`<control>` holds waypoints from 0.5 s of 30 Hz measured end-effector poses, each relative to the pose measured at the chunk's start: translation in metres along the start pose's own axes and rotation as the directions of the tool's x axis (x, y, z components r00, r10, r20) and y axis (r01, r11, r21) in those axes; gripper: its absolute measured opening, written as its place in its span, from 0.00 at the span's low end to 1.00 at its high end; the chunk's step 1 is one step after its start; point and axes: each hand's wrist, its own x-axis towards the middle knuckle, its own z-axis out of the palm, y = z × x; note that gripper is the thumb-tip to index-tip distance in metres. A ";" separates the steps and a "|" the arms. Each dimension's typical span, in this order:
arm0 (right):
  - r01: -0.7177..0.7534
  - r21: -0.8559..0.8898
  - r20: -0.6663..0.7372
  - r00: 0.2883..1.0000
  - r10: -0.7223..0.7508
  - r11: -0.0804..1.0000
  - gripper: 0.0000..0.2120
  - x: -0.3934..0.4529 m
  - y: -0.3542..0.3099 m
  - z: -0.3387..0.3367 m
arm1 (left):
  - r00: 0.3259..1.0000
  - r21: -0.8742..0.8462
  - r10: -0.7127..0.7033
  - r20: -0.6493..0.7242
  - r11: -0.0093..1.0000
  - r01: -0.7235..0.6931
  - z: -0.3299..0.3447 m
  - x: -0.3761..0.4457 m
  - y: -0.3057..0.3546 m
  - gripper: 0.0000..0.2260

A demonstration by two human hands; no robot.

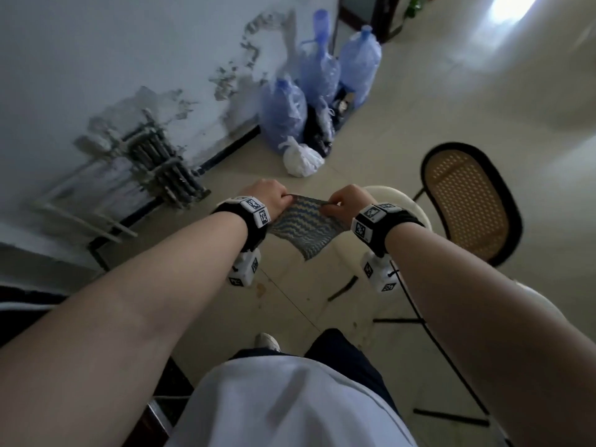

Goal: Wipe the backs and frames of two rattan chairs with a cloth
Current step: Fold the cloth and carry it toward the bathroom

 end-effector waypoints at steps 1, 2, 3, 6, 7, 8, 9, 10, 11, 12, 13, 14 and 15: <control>0.006 0.018 -0.021 1.000 -0.005 1.000 0.15 0.012 -0.013 0.001 | 1.000 -0.006 -0.027 -0.011 1.000 0.027 -0.005 0.004 -0.014 0.17; 0.015 0.028 -0.032 0.999 -0.014 0.999 0.15 0.027 -0.027 0.002 | 0.998 -0.015 -0.054 -0.024 0.998 0.054 -0.010 0.008 -0.028 0.18; 0.029 0.034 -0.034 0.999 -0.028 0.999 0.16 0.041 -0.043 0.003 | 0.996 -0.028 -0.083 -0.037 0.996 0.082 -0.015 0.012 -0.042 0.19; 0.024 0.081 -0.025 0.999 -0.022 0.996 0.19 0.075 -0.087 0.013 | 0.978 -0.109 -0.192 -0.081 0.977 0.183 -0.029 0.026 -0.076 0.21; 0.005 0.099 -0.001 1.000 -0.005 0.995 0.20 0.090 -0.104 0.016 | 0.966 -0.162 -0.242 -0.086 0.961 0.226 -0.035 0.034 -0.089 0.22; -0.018 0.110 0.032 0.999 0.014 0.994 0.21 0.102 -0.116 0.019 | 0.956 -0.221 -0.284 -0.077 0.940 0.262 -0.040 0.042 -0.098 0.23; -0.028 0.120 0.073 0.997 0.020 0.992 0.21 0.114 -0.129 0.022 | 0.943 -0.286 -0.327 -0.057 0.911 0.298 -0.043 0.052 -0.108 0.24; -0.033 0.133 0.112 0.994 0.018 0.991 0.20 0.129 -0.142 0.024 | 0.928 -0.356 -0.371 -0.021 0.871 0.340 -0.048 0.064 -0.119 0.25; -0.033 0.155 0.140 0.990 0.011 0.987 0.18 0.140 -0.152 0.024 | 0.915 -0.417 -0.403 0.024 0.828 0.375 -0.052 0.074 -0.124 0.25; -0.022 0.183 0.153 0.988 -0.007 0.983 0.17 0.153 -0.162 0.024 | 0.908 -0.465 -0.414 0.067 0.792 0.396 -0.057 0.087 -0.130 0.24; -0.007 0.213 0.159 0.987 -0.028 0.977 0.14 0.171 -0.171 0.020 | 0.904 -0.512 -0.412 0.113 0.756 0.408 -0.065 0.106 -0.136 0.24; -0.005 0.247 0.168 0.985 -0.037 0.969 0.11 0.184 -0.176 0.018 | 0.903 -0.561 -0.401 0.154 0.716 0.414 -0.069 0.122 -0.140 0.22; -0.019 0.301 0.187 0.982 -0.039 0.953 0.10 0.200 -0.180 0.012 | 0.904 -0.623 -0.382 0.194 0.663 0.414 -0.076 0.140 -0.142 0.20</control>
